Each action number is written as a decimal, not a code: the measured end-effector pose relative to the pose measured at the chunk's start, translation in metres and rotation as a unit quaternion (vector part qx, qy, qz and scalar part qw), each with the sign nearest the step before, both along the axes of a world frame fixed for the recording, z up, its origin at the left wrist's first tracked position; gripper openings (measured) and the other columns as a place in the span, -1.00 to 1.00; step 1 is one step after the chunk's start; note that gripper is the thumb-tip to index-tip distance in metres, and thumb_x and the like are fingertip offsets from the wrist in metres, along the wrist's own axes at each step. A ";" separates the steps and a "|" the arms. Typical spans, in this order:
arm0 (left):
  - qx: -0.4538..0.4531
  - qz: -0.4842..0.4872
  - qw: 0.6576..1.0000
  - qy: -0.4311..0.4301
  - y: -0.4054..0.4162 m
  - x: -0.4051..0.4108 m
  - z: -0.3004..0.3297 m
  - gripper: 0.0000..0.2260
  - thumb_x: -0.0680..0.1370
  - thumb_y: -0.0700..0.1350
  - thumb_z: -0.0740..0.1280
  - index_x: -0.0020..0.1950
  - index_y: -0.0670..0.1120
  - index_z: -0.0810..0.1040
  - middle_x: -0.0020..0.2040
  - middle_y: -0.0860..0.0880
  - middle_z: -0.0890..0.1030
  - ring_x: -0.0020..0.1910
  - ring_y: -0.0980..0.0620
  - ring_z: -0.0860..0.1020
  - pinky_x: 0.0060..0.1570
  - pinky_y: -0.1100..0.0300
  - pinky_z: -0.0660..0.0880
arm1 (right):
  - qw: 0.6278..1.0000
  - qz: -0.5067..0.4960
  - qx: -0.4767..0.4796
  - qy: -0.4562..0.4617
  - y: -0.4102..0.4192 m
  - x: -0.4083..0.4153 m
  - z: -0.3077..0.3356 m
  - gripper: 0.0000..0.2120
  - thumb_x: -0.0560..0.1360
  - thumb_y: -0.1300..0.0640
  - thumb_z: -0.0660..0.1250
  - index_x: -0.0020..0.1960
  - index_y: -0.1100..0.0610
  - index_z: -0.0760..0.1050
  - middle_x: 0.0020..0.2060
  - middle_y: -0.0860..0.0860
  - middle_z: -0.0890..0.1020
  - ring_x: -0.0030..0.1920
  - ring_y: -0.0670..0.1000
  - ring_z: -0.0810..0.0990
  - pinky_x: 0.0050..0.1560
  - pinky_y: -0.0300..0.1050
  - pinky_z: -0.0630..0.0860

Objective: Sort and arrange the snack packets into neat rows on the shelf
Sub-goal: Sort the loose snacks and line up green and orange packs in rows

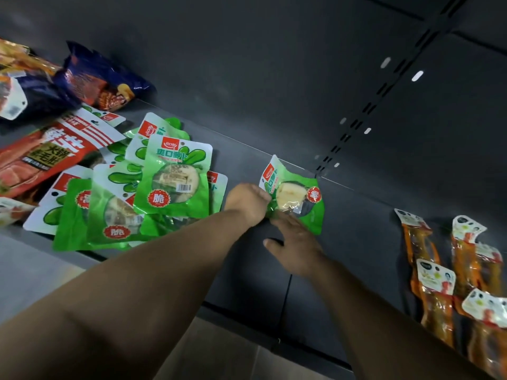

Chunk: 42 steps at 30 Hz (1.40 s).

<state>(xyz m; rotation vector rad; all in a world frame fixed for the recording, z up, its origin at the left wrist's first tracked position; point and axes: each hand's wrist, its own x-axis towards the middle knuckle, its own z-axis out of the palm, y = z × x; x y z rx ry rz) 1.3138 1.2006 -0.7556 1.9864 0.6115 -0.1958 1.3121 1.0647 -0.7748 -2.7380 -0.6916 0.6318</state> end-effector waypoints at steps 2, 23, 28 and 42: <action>0.009 -0.049 0.998 0.047 -0.002 -0.004 0.001 -0.77 0.54 -0.25 0.24 0.12 -0.17 0.63 0.06 -0.16 0.65 0.08 -0.11 0.60 0.03 0.19 0.51 | 0.997 -0.045 0.054 -0.008 -0.004 0.000 0.004 -0.61 0.57 0.06 0.25 0.38 0.10 0.40 0.43 0.01 0.36 0.44 -0.03 0.26 0.33 -0.32 0.10; -0.396 -0.057 0.894 0.202 -0.048 -0.041 -0.001 -0.76 0.59 -0.18 0.06 -0.07 -0.02 0.51 -0.27 0.10 0.68 -0.20 0.14 0.63 -0.13 0.24 0.39 | 0.871 -0.456 0.176 0.043 -0.018 0.015 -0.010 -0.58 0.42 0.03 0.37 0.15 0.30 0.47 0.01 0.19 0.61 0.02 0.13 0.59 -0.12 -0.10 0.43; -0.414 -0.090 0.878 0.222 -0.048 -0.044 0.000 -0.75 0.60 -0.15 0.05 0.03 -0.03 0.53 -0.18 0.10 0.70 -0.13 0.14 0.62 -0.09 0.22 0.39 | 0.812 -0.529 0.231 0.086 -0.027 0.015 -0.008 -0.51 0.32 0.06 0.53 0.10 0.36 0.53 0.02 0.23 0.63 -0.03 0.15 0.64 -0.24 -0.16 0.41; -0.246 -0.016 0.961 0.123 -0.010 -0.027 0.027 -0.84 0.55 -0.11 0.28 -0.24 -0.07 0.51 -0.49 0.02 0.45 -0.54 0.14 0.30 -0.54 0.34 0.17 | 0.887 -0.405 0.204 0.088 -0.032 0.005 -0.004 -0.92 0.44 0.10 0.42 -0.13 0.11 0.60 -0.05 0.11 0.66 -0.03 0.12 0.63 0.05 -0.02 0.56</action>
